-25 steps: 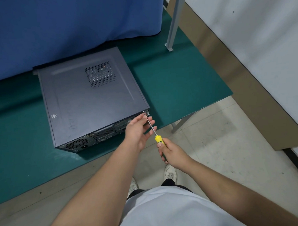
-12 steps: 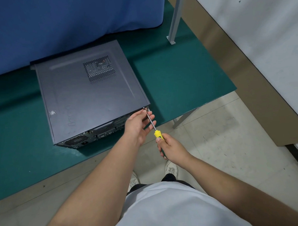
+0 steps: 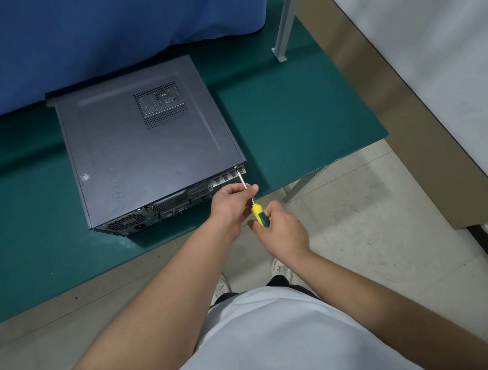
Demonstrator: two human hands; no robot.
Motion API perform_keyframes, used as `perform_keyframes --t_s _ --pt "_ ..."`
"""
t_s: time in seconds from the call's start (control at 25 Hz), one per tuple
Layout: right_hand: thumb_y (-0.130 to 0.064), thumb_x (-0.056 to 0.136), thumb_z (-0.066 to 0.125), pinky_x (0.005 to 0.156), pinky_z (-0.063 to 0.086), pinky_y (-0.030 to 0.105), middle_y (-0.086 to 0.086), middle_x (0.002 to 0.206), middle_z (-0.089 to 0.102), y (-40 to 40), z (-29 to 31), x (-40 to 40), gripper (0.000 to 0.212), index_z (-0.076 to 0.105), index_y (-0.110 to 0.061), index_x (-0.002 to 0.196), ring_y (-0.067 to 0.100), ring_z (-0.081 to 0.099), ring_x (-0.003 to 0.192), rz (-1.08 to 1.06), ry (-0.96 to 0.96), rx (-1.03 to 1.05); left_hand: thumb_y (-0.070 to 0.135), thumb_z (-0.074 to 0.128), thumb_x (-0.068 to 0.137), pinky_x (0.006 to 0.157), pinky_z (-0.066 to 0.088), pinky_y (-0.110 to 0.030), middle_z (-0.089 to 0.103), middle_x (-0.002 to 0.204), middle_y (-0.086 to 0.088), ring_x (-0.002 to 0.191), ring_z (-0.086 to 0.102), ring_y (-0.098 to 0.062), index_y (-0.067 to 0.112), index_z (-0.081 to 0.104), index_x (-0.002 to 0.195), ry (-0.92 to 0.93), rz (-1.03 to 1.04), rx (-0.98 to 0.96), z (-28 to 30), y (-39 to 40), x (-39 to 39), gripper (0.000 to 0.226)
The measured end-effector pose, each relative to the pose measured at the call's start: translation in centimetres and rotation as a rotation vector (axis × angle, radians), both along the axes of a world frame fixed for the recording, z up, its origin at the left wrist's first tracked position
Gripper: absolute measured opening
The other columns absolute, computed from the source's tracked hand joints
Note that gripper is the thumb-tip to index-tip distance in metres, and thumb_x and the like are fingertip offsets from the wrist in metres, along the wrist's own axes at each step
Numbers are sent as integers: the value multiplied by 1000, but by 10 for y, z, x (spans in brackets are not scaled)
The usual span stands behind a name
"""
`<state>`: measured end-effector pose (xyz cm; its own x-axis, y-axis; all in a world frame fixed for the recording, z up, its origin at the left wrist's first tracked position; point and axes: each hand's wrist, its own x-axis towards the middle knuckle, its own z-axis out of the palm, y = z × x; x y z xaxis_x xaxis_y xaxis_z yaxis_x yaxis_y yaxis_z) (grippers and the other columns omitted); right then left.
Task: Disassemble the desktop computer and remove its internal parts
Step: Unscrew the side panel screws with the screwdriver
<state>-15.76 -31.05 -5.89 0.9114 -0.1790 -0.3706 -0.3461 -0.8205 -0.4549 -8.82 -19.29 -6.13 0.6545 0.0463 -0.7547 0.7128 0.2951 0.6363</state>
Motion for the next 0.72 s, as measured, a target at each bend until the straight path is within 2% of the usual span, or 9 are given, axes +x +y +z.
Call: perform_keyframes --t_s 0.12,0.2,0.28,0.32,0.4,0.48,0.6,0.64,0.72 --pt "-55 88 68 59 43 36 -6 75 60 -1 -1 3 38 44 -25 89 20 59 68 -28 15 123 7 85 83 75 61 -32 67 77 -6 64 62 -18 5 66 95 -34 37 22 0 -2 -4 22" --pt "-49 91 70 64 46 35 -4 76 60 -5 -1 4 34 53 -21 96 14 58 64 -100 148 467 6 85 83 67 59 -28 68 75 -7 61 64 -18 4 66 92 -36 57 22 1 0 -3 21" --pt "-47 95 67 68 53 37 3 80 59 -12 3 0 35 62 -14 107 18 60 61 -304 386 922 3 81 86 63 59 -27 69 74 -9 59 67 -18 1 67 96 -26 71 -39 4 3 -3 17" --pt "-48 98 63 66 55 36 5 80 58 -16 4 -3 39 65 -11 110 20 58 61 -395 495 1083 1 78 88 62 60 -28 71 76 -10 61 69 -18 -1 68 99 -20 65 -70 6 5 -3 14" --pt "-47 101 57 64 53 34 4 80 58 -23 5 -7 45 67 -6 115 20 56 63 -464 620 1252 1 70 94 64 61 -30 76 86 -11 75 76 -20 0 71 106 -20 9 -102 7 8 -4 12" --pt "-43 102 55 61 52 30 4 79 61 -23 5 -6 41 69 -6 115 18 57 64 -476 628 1310 3 61 100 72 61 -32 78 94 -11 90 78 -22 1 69 114 -39 -46 -157 7 12 -4 16" --pt "-35 97 68 54 50 24 3 77 63 -16 6 -2 27 66 -9 106 14 59 61 -488 479 1179 10 59 103 82 59 -35 79 104 -9 103 75 -24 5 68 121 -27 -93 -210 6 16 -1 21" --pt "-32 93 74 53 50 24 2 76 64 -13 6 -1 25 62 -12 103 14 60 61 -486 424 1112 16 66 100 80 60 -36 79 105 -7 102 75 -24 8 69 118 -4 -111 -187 7 16 -1 20" --pt "-28 88 81 52 50 24 1 73 67 -11 4 1 30 57 -14 100 13 63 60 -472 374 1015 26 82 87 67 60 -33 76 96 -3 87 72 -19 12 70 104 43 -132 -84 6 11 -3 25"
